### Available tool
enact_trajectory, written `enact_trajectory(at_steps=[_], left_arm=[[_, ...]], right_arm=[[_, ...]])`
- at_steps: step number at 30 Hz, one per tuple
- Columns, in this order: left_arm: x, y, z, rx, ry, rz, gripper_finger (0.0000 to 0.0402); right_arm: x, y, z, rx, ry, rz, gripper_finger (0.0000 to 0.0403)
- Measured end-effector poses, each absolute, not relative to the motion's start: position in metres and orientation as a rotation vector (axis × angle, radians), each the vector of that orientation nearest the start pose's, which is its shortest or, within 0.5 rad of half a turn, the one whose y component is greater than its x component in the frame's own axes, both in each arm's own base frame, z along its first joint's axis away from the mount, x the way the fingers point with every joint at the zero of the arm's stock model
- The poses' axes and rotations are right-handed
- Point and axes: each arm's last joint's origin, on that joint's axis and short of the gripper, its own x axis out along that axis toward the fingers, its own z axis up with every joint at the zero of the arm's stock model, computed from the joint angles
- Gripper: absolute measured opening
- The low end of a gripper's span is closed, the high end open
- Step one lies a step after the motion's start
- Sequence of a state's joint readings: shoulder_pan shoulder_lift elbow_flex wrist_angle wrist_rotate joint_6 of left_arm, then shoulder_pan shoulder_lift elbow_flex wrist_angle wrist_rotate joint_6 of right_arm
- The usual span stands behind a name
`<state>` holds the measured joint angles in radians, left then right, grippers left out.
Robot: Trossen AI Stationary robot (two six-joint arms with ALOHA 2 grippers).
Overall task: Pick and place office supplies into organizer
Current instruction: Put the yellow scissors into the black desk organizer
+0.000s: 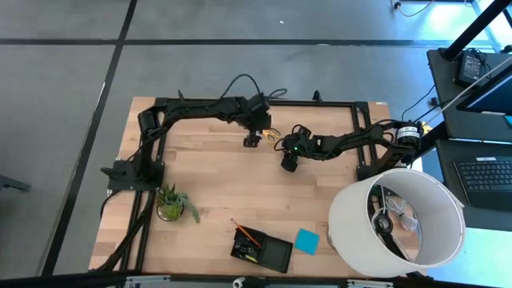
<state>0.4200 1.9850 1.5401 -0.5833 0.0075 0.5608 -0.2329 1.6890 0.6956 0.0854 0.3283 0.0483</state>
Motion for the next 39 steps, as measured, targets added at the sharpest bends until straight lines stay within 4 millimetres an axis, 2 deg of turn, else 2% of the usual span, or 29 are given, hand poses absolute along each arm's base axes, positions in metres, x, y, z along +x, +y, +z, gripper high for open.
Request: enact_trajectory(at_steps=[3,9,19,24,32,39], left_arm=[[0.386,0.182,0.217,0.25,0.998,0.023,0.0331],[0.386,0.188,0.216,0.283,0.979,0.009,0.0331],[0.395,0.193,0.188,0.253,1.001,-0.009,0.0331],[0.4,0.195,0.181,0.261,0.982,-0.011,0.0331],[0.4,0.198,0.183,0.235,0.961,0.019,0.0331],[0.402,0.198,0.17,0.212,0.986,0.009,0.0331]], right_arm=[[0.283,-0.077,0.118,0.0,0.907,-0.544,0.0218],[0.283,-0.077,0.118,0.0,0.907,-0.544,0.0218],[0.284,-0.077,0.118,-0.002,0.9,-0.543,0.0218],[0.284,-0.077,0.119,-0.004,0.895,-0.543,0.0218],[0.285,-0.077,0.119,-0.005,0.893,-0.543,0.0218],[0.289,-0.078,0.123,0.008,0.82,-0.551,0.0218]])
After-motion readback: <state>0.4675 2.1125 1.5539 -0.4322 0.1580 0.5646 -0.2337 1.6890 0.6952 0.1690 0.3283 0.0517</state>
